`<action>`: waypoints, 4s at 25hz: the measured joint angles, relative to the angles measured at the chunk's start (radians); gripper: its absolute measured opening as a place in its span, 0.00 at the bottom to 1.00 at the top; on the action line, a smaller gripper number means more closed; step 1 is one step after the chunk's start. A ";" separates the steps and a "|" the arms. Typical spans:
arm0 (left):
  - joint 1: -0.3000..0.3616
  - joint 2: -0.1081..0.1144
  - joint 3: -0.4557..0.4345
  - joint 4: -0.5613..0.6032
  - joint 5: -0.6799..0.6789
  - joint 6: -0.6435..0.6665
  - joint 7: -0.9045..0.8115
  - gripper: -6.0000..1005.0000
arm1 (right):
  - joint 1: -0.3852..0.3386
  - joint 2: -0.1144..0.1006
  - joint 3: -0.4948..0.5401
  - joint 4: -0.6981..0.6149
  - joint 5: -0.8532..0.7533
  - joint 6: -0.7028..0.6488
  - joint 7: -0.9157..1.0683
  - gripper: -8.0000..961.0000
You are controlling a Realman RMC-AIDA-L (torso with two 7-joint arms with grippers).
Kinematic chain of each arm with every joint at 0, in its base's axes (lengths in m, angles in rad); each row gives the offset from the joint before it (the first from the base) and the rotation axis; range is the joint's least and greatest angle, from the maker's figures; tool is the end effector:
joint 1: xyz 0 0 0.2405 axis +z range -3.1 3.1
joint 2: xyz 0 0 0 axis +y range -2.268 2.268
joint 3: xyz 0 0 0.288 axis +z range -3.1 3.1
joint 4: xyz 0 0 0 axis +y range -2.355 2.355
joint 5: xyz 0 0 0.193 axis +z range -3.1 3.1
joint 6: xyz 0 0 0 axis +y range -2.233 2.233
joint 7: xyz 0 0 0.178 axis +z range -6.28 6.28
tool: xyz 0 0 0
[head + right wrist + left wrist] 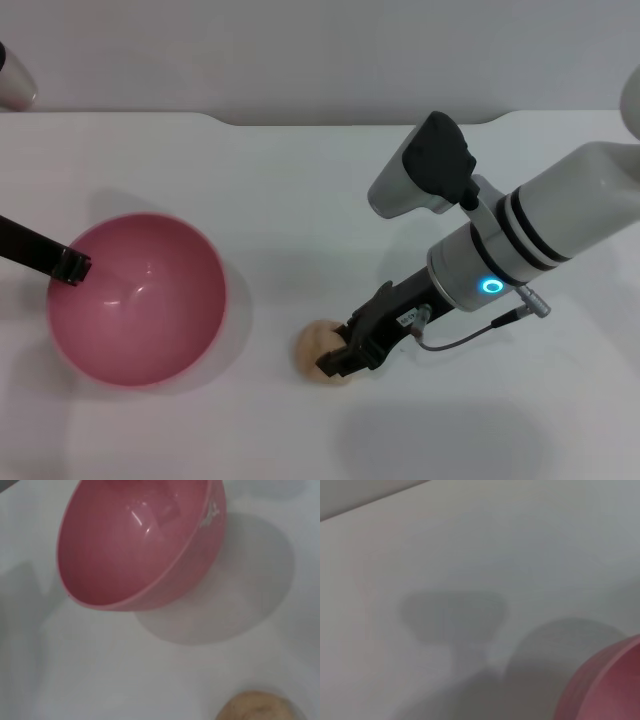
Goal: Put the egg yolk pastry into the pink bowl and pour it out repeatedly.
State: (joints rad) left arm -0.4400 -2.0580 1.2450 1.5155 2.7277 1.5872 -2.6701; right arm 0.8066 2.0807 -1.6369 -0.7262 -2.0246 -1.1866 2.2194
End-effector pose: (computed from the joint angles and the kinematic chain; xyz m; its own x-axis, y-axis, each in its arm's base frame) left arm -0.2818 0.3473 0.0158 0.5634 0.8251 -0.0428 0.6323 -0.4639 -0.6205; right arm 0.1894 0.3541 -0.1543 0.8454 -0.5196 0.1237 -0.5176 -0.8541 -0.0507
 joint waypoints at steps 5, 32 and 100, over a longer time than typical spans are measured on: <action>-0.009 -0.001 0.021 0.000 0.000 0.000 -0.003 0.00 | -0.031 -0.005 0.031 -0.019 0.000 0.002 -0.004 0.40; -0.365 -0.018 0.365 -0.254 -0.069 -0.070 -0.184 0.00 | -0.170 -0.006 0.181 -0.479 0.036 -0.267 -0.156 0.18; 0.100 -0.016 -0.561 -0.966 -1.852 -0.083 1.574 0.51 | -0.396 -0.027 1.154 0.192 0.649 -0.187 -0.378 0.48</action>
State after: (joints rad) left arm -0.3399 -2.0739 0.6838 0.5491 0.8758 1.5039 -1.0962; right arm 0.4106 2.0532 -0.4834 -0.5344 -1.3754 -1.3739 1.8410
